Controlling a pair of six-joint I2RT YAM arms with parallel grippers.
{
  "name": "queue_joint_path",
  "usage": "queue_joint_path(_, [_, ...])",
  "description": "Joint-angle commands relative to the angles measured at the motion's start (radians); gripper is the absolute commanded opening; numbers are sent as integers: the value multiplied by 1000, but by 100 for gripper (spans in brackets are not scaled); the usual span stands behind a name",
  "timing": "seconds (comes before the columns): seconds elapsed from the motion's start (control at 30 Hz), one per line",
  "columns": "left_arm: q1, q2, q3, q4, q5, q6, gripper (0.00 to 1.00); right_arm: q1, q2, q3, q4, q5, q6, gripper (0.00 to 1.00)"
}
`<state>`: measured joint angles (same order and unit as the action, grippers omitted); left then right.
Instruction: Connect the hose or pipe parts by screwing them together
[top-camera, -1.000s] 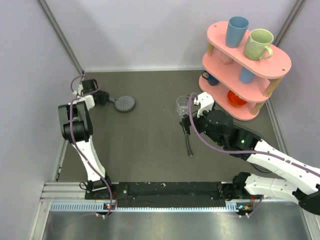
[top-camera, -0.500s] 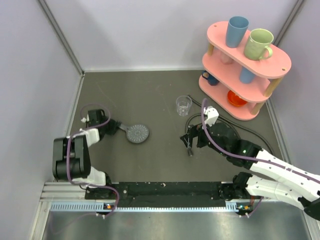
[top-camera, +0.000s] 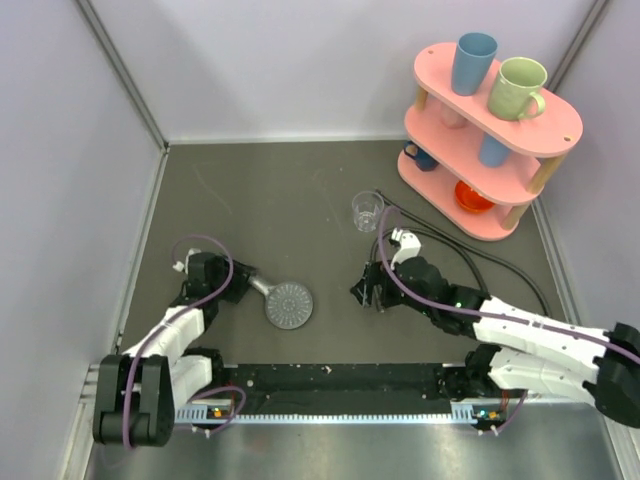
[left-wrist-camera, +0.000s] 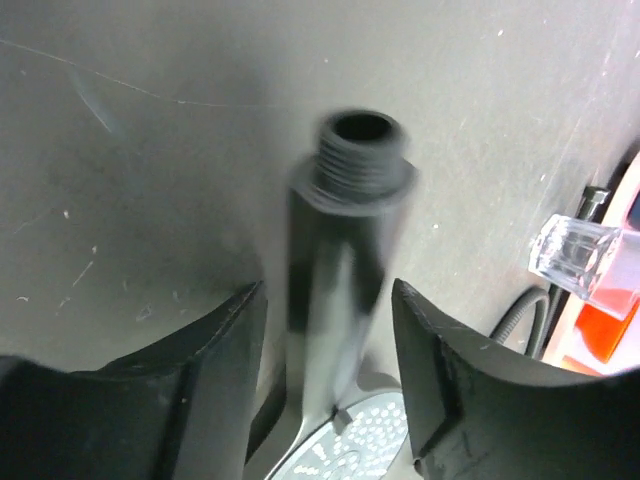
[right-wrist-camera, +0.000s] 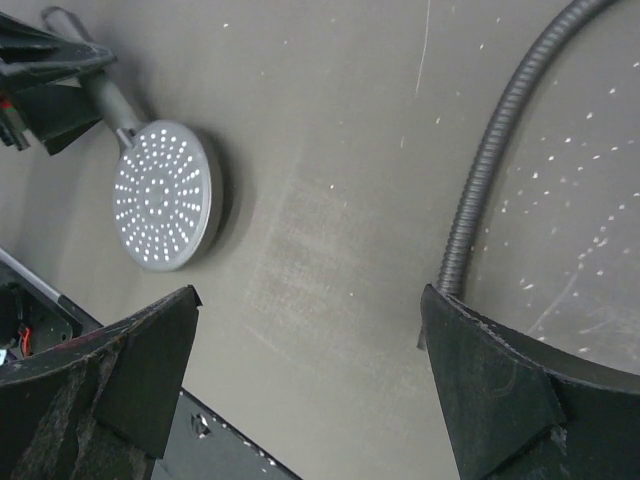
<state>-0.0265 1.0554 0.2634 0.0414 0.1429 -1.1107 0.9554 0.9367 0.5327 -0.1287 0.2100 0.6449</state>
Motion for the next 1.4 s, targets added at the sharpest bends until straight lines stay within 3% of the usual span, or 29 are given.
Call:
queue_joint_path(0.0, [-4, -51, 8, -92, -13, 23, 67, 6, 105, 18, 199, -64, 67, 92])
queue_joint_path(0.17, [-4, -101, 54, -218, -6, 101, 74, 6, 259, 38, 351, -168, 168, 90])
queue_joint_path(0.4, [-3, -163, 79, -248, 46, 248, 76, 6, 532, 7, 754, -391, 315, 82])
queue_joint_path(0.53, [-4, -186, 128, -301, 67, 307, 76, 14, 668, 12, 952, -437, 361, 80])
queue_joint_path(0.8, [-1, -193, 174, -350, 142, 347, 75, 34, 800, 52, 979, -451, 360, 79])
queue_joint_path(1.1, [-3, -199, 65, -290, 208, 298, 74, 34, 906, 84, 1054, -484, 401, 77])
queue_joint_path(1.3, [-3, -233, 8, -250, 242, 250, 71, 34, 958, 125, 1048, -475, 400, 66])
queue_joint_path(1.37, [-4, -241, 2, -253, 241, 244, 71, 34, 982, 142, 1038, -469, 407, 58])
